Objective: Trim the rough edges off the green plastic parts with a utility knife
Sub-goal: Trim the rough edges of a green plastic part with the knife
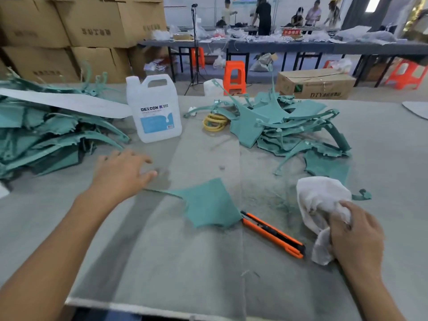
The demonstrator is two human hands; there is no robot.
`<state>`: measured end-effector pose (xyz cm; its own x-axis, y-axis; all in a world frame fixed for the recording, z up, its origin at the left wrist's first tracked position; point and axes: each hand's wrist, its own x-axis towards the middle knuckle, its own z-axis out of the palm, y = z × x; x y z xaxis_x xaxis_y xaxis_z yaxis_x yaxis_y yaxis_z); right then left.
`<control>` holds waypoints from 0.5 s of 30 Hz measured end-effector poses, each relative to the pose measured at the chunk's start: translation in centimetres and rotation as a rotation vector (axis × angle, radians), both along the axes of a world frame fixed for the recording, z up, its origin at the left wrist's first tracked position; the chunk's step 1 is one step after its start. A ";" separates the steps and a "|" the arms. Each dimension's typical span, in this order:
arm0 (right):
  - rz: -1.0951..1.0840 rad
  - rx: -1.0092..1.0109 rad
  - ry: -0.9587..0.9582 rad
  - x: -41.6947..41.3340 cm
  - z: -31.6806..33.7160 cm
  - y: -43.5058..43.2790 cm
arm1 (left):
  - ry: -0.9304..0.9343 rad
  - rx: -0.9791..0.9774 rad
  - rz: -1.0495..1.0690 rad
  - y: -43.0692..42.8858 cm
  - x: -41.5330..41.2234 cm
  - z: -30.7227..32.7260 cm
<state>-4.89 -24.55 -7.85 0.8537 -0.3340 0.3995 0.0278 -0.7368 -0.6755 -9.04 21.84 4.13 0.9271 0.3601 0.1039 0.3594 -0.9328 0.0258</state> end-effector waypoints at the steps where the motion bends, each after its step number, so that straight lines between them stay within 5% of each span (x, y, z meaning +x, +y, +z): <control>1: 0.000 -0.018 0.006 -0.1 0.3 0.2 | -0.092 0.004 -0.016 -0.5 -0.3 -0.2; 5: -0.135 -0.050 -0.076 -1.3 1.4 1.5 | -0.219 -0.327 -0.244 -5.6 -1.5 -2.6; 10: 0.324 -0.352 -0.414 -5.3 0.9 5.4 | 0.237 -0.195 -0.368 -9.4 -1.5 -7.6; 15: 0.433 -0.536 -0.003 -5.6 0.3 8.0 | 0.293 -0.027 -0.253 -7.0 -1.8 -9.1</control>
<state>-10.50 -16.56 -7.57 0.8644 0.2811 0.4170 0.3963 -0.8912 -0.2206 -10.80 14.88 -4.99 0.9760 0.1156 -0.1848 0.1143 -0.9933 -0.0177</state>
